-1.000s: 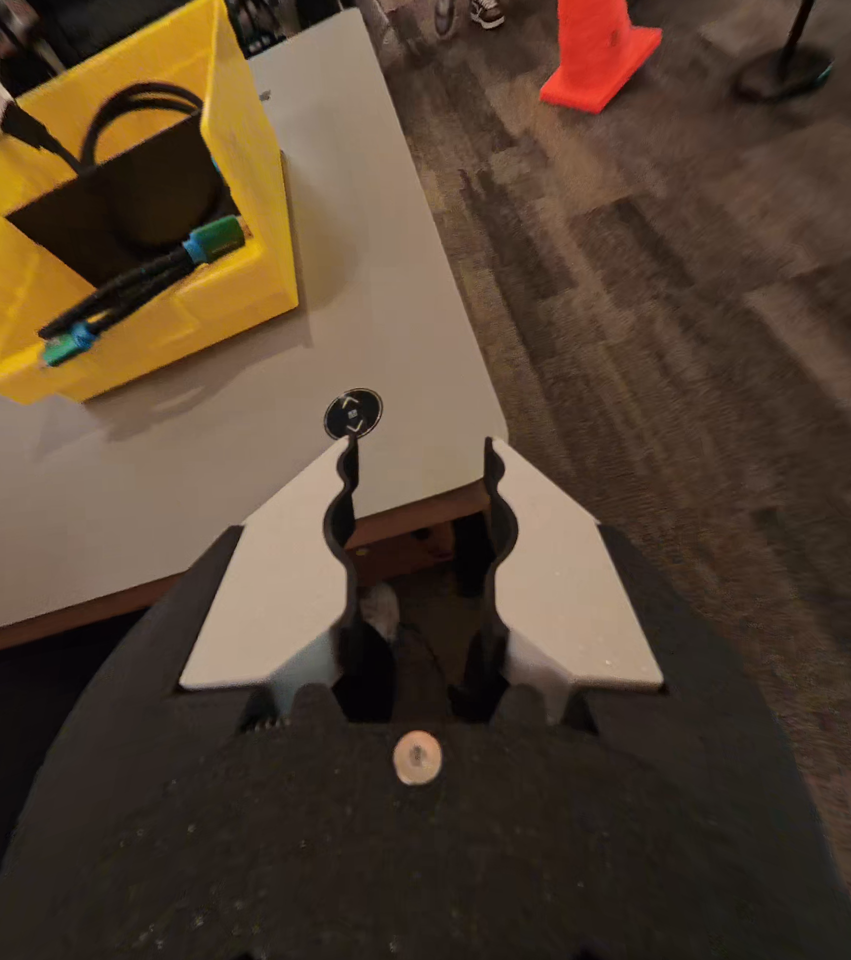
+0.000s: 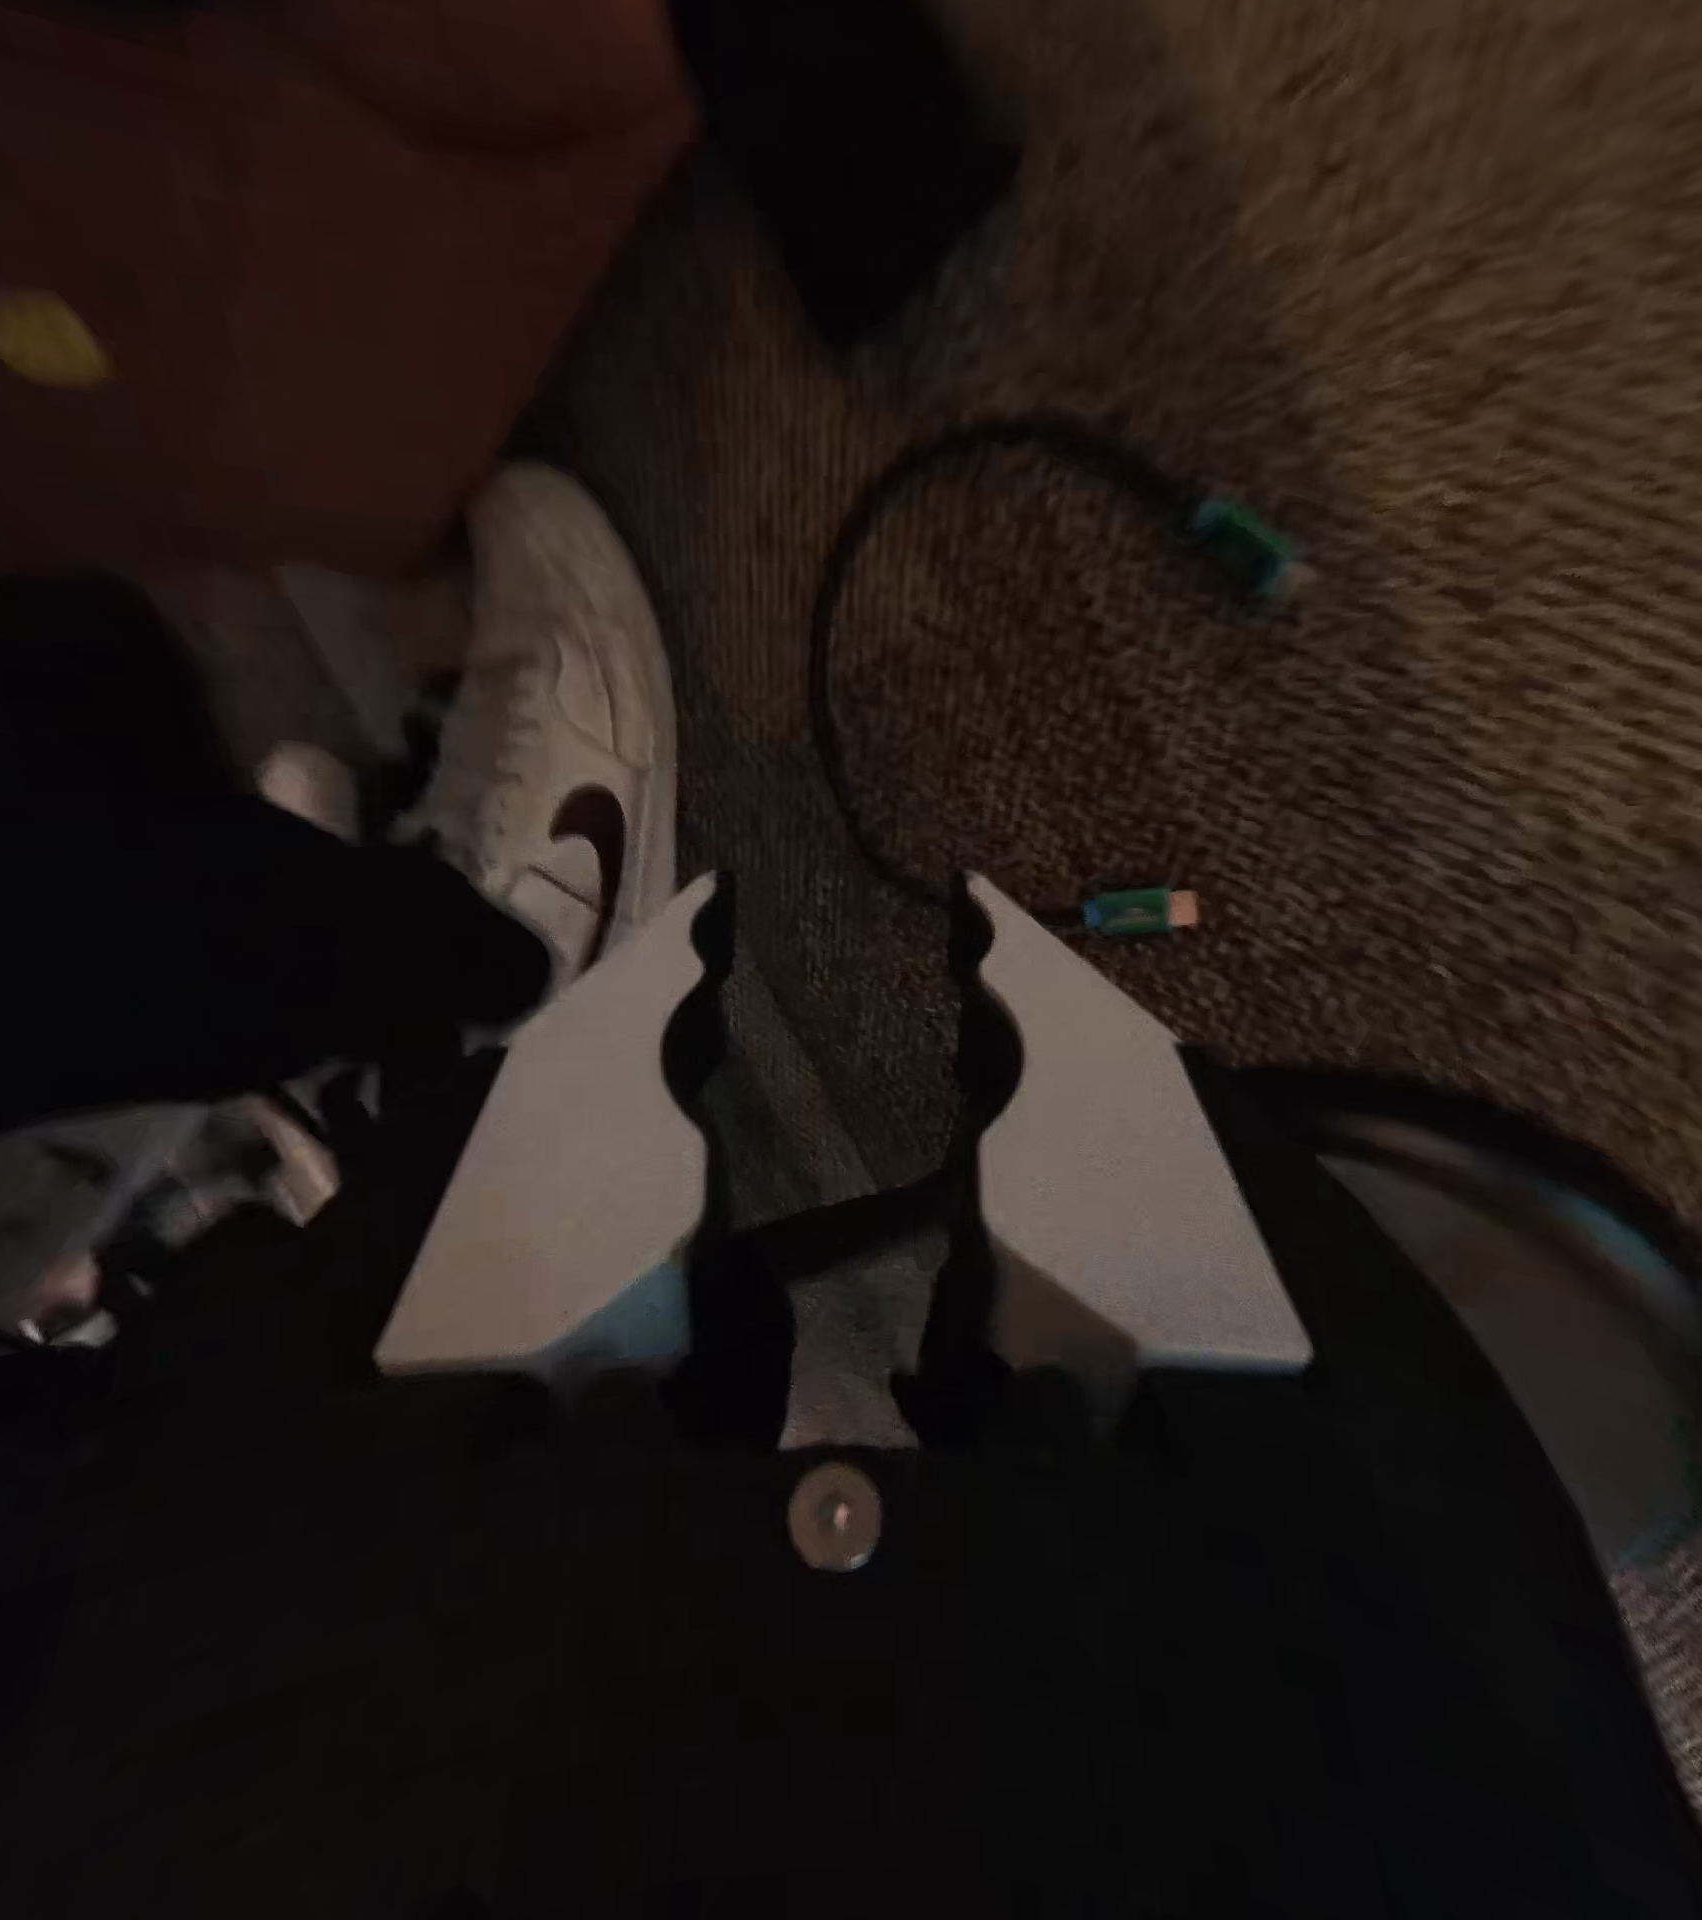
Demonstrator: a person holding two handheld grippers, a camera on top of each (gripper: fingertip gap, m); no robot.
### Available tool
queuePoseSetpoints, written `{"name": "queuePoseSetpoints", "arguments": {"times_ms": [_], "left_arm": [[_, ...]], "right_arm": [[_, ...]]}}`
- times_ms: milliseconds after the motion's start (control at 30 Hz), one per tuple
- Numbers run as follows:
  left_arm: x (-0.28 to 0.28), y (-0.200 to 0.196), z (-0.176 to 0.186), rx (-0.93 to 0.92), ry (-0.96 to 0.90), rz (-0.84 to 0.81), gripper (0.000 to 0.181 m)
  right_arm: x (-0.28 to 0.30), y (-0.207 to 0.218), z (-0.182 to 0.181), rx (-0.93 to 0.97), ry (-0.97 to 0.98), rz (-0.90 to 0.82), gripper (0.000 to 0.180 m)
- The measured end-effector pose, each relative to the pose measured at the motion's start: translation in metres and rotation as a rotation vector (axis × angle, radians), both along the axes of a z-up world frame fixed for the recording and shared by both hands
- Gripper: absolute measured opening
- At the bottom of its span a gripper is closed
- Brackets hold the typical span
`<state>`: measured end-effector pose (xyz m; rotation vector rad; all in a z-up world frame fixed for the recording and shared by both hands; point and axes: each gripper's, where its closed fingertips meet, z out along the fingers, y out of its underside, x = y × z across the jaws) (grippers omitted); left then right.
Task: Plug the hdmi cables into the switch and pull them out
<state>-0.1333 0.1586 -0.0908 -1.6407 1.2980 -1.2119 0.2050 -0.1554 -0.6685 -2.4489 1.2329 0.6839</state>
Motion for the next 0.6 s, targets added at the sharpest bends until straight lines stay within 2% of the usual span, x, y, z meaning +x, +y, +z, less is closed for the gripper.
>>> {"name": "queuePoseSetpoints", "arguments": {"times_ms": [100,167,233,333,433,500,567,600], "left_arm": [[-0.003,0.000,-0.013,-0.036,0.071,0.060,0.035],[0.001,-0.004,-0.020,-0.071,0.110,0.077,0.035],[0.008,-0.013,-0.024,-0.101,0.144,0.069,0.035],[0.020,-0.024,-0.026,-0.099,0.194,0.045,0.035],[0.033,-0.034,-0.023,-0.094,0.231,0.014,0.035],[0.039,-0.041,-0.021,-0.094,0.248,-0.008,0.035],[0.042,-0.047,-0.022,-0.095,0.259,-0.022,0.035],[0.043,-0.049,-0.023,-0.095,0.265,-0.026,0.035]], "right_arm": [[-0.057,0.019,-0.060,-0.012,0.025,0.251,0.053],[-0.080,0.031,-0.091,-0.015,-0.010,0.375,0.052],[-0.092,0.049,-0.112,0.016,-0.069,0.451,0.046],[-0.105,0.069,-0.139,0.043,-0.163,0.587,0.046],[-0.122,0.069,-0.162,0.022,-0.248,0.743,0.048],[-0.124,0.057,-0.180,-0.060,-0.306,0.774,0.049],[-0.144,0.045,-0.193,-0.070,-0.231,0.784,0.048],[-0.140,0.046,-0.195,-0.080,-0.288,0.751,0.035]]}}
